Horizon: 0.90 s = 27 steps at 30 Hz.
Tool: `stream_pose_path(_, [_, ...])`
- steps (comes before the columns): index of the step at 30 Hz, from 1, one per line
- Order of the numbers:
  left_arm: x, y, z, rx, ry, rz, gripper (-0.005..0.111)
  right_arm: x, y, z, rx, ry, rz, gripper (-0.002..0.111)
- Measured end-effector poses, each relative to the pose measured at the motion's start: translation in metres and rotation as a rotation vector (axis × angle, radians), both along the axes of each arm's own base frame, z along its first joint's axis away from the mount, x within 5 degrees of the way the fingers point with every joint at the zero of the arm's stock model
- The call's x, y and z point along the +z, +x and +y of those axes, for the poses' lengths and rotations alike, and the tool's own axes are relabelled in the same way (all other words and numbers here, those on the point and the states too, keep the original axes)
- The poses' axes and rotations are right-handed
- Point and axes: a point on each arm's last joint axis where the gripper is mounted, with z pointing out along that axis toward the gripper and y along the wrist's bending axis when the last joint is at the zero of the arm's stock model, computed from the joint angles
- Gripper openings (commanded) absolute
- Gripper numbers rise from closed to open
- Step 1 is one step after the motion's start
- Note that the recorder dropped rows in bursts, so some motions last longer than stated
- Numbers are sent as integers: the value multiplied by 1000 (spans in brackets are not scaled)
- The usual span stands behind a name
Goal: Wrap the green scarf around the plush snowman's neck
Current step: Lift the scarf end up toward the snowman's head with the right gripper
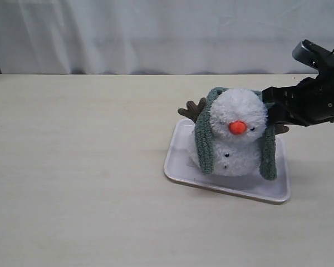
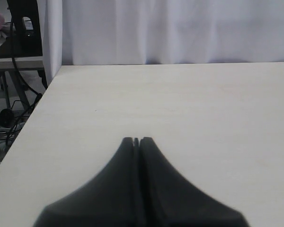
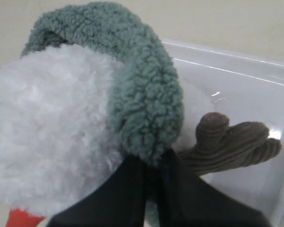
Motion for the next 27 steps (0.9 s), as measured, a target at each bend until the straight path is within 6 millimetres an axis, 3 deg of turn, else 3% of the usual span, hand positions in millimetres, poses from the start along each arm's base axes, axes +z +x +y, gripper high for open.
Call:
stream_pose_path(5, [0,0,0,0,0,0,0,-9,2,0,15,-6,21,10])
stream_pose_path(14, [0,0,0,0,0,0,0,-14,3,0,21,-4,38,50])
stream_pose_path(20, [0,0,0,0,0,0,0,-9,1,1,33,-2,32,52])
stream_pose_path(27, [0,0,0,0,0,0,0,28,-13,1,44,-24,-81,51])
